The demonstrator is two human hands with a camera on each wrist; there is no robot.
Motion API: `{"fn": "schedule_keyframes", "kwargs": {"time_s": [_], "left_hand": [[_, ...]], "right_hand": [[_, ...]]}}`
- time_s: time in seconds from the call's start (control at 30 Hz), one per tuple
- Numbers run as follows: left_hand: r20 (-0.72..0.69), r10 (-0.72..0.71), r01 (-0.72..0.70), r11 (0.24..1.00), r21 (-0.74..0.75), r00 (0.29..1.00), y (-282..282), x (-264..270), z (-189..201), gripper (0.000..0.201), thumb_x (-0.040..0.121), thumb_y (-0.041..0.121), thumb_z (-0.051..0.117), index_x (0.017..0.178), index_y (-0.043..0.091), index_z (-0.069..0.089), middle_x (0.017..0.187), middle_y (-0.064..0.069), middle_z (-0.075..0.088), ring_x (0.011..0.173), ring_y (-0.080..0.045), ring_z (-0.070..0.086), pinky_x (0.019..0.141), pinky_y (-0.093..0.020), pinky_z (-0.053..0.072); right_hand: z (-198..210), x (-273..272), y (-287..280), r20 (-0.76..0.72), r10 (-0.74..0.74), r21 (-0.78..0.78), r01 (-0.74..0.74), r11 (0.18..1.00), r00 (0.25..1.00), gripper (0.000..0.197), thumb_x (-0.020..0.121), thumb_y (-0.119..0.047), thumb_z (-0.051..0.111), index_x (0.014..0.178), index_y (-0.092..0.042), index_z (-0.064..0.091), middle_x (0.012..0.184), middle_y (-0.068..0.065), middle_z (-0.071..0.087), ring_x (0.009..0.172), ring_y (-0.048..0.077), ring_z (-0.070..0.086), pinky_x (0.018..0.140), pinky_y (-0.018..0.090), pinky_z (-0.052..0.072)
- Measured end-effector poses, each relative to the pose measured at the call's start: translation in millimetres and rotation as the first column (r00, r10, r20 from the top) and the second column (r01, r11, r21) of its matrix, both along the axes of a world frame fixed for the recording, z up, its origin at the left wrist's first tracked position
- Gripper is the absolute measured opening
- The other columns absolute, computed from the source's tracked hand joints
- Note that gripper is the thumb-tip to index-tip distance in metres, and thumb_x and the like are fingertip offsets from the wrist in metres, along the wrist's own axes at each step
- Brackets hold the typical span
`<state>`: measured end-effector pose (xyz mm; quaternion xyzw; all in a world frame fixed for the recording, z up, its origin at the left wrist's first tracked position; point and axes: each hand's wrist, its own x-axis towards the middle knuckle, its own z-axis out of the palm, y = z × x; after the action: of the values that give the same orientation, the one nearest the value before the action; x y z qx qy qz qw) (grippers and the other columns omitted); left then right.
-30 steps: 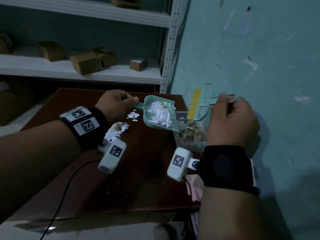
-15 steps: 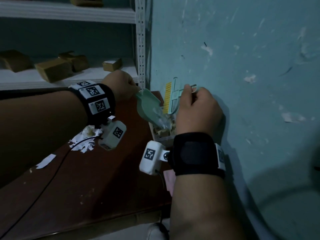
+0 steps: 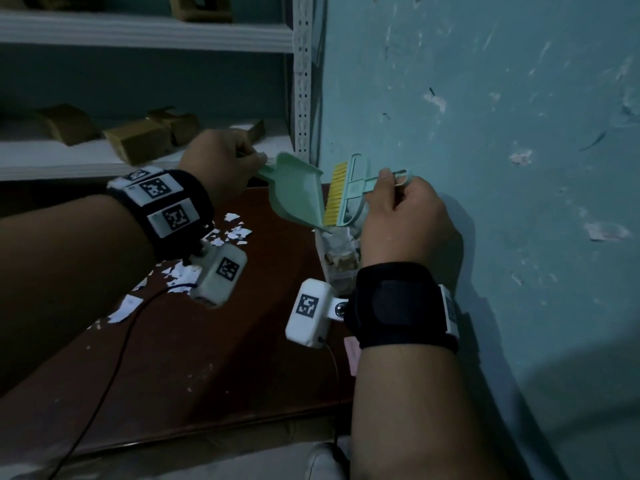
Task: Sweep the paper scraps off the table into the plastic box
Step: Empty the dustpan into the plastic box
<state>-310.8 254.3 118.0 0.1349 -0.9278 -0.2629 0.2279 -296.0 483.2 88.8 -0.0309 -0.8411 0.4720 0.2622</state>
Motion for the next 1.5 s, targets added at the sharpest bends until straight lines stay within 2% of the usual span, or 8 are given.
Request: {"fn": "schedule_keyframes", "kwargs": {"time_s": [0.13,0.27,0.5,0.73,0.87,1.13,1.37,1.5], "left_hand": [[-0.017,0.100,-0.095,0.976,0.197,0.995,-32,47,-13,0.026,0.099,0.039,0.065,0.086,0.017,0.071,0.073,-0.003,0.066,0.056,-0.012,0.053,0.043,-0.020,0.043],[-0.049,0.208,-0.171,0.898,0.406,0.977,-78,102,-36,0.029,0.097,0.036,0.069,0.086,0.009,0.074,0.064,-0.009,0.063,0.051,-0.021,0.053,0.054,-0.030,0.047],[-0.014,0.381,-0.311,0.775,0.549,0.925,-145,194,-71,0.028,0.095,0.038,0.072,0.081,0.013,0.073,0.047,0.004,0.055,0.042,-0.013,0.049,0.055,-0.032,0.047],[-0.011,0.535,-0.422,0.678,0.601,0.845,-197,277,-106,0.028,0.095,0.034,0.072,0.082,0.010,0.074,0.056,-0.012,0.052,0.049,-0.024,0.048,0.055,-0.035,0.047],[0.054,0.598,-0.502,0.616,0.607,0.799,-222,303,-123,0.027,0.093,0.034,0.073,0.082,0.010,0.076,0.047,-0.003,0.054,0.048,-0.025,0.049,0.058,-0.037,0.048],[0.102,0.570,-0.559,0.729,0.396,0.816,-248,306,-129,0.026,0.094,0.034,0.072,0.076,0.014,0.075,0.066,-0.011,0.067,0.057,-0.031,0.059,0.068,-0.051,0.060],[0.136,0.530,-0.546,0.793,0.271,0.837,-259,300,-137,0.025,0.093,0.029,0.072,0.072,0.015,0.072,0.062,0.001,0.063,0.058,-0.022,0.056,0.064,-0.037,0.048],[0.165,0.538,-0.562,0.798,0.217,0.827,-259,296,-139,0.025,0.092,0.029,0.072,0.069,0.019,0.069,0.064,0.005,0.061,0.067,-0.022,0.059,0.066,-0.033,0.038]], "right_hand": [[-5,3,-24,-0.043,0.067,-0.179,-0.073,0.981,0.997,0.038,0.103,-0.044,0.054,0.085,-0.018,0.073,0.077,-0.007,0.076,0.064,0.003,0.069,0.063,0.024,0.060],[-10,15,-58,-0.028,0.141,-0.239,-0.143,0.960,0.990,0.039,0.099,-0.047,0.056,0.073,-0.023,0.070,0.069,-0.008,0.075,0.064,0.011,0.074,0.069,0.040,0.064],[-17,46,-112,-0.040,0.290,-0.184,-0.293,0.938,0.956,0.036,0.099,-0.045,0.057,0.074,-0.022,0.068,0.065,-0.009,0.074,0.060,0.011,0.071,0.070,0.040,0.062],[-35,71,-158,0.029,0.421,0.009,-0.421,0.907,0.907,0.038,0.098,-0.050,0.054,0.075,-0.023,0.067,0.067,-0.008,0.073,0.066,0.014,0.070,0.072,0.043,0.060],[-42,80,-182,0.077,0.492,0.182,-0.497,0.848,0.867,0.045,0.098,-0.055,0.047,0.076,-0.018,0.062,0.068,-0.001,0.069,0.064,0.016,0.068,0.066,0.045,0.060],[-51,87,-232,0.086,0.561,0.528,-0.515,0.675,0.824,0.037,0.104,-0.044,0.046,0.079,-0.019,0.055,0.064,-0.003,0.057,0.060,0.019,0.060,0.057,0.044,0.055],[-58,77,-267,0.138,0.525,0.710,-0.453,0.538,0.840,0.032,0.107,-0.041,0.042,0.083,-0.020,0.049,0.066,-0.009,0.037,0.068,0.022,0.049,0.059,0.034,0.033],[-68,79,-285,0.142,0.500,0.736,-0.429,0.524,0.854,0.033,0.107,-0.042,0.043,0.099,-0.019,0.066,0.084,0.000,0.058,0.085,0.026,0.059,0.063,0.034,0.035]]}}
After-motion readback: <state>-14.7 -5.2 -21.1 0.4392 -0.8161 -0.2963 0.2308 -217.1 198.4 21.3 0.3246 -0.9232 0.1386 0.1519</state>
